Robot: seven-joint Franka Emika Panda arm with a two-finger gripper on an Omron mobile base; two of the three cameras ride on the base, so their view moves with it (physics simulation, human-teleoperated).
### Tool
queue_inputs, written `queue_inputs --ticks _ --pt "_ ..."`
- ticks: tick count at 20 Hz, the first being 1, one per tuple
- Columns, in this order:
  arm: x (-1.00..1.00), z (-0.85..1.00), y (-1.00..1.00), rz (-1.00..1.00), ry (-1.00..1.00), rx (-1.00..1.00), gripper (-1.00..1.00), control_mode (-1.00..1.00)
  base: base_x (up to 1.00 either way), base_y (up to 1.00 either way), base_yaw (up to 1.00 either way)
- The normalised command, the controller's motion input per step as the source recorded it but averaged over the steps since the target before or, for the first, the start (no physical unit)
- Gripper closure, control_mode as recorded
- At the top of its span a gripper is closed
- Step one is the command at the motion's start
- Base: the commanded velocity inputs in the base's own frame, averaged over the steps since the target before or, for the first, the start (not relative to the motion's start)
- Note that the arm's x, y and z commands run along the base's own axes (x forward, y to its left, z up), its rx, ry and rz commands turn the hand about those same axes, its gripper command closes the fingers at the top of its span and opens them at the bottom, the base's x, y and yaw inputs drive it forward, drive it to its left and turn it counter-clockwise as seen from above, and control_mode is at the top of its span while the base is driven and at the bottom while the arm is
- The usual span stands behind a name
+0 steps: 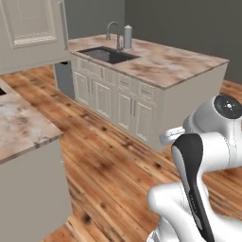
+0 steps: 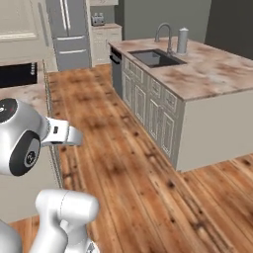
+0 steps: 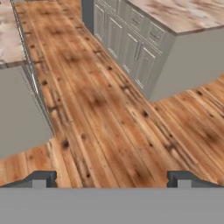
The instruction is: Pick the avocado and bread from the counter and place them on the plate. Then pick the jam from the cabinet and place it next to the plate. Lastly close the cabinet door.
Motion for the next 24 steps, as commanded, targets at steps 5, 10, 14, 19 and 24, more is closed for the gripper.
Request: queue_inputs --ticks 5,10,14,19,24 --pt "0.00 0.00 0.00 0.00 0.00 0.00 -1.00 1.00 0.16 -0.50 0.23" --pt "0.00 0.00 0.00 0.00 0.00 0.00 -1.00 1.00 0.14 -0.50 0.24" --pt "0.00 0.00 0.00 0.00 0.00 0.00 -1.00 1.00 0.17 -0.48 0.25" --pt "0.00 0.00 0.00 0.00 0.00 0.00 -1.00 1.00 0.22 -0.45 0.27" --pt "0.00 0.00 0.00 0.00 0.00 0.00 -1.00 1.00 0.28 -0.45 0.29"
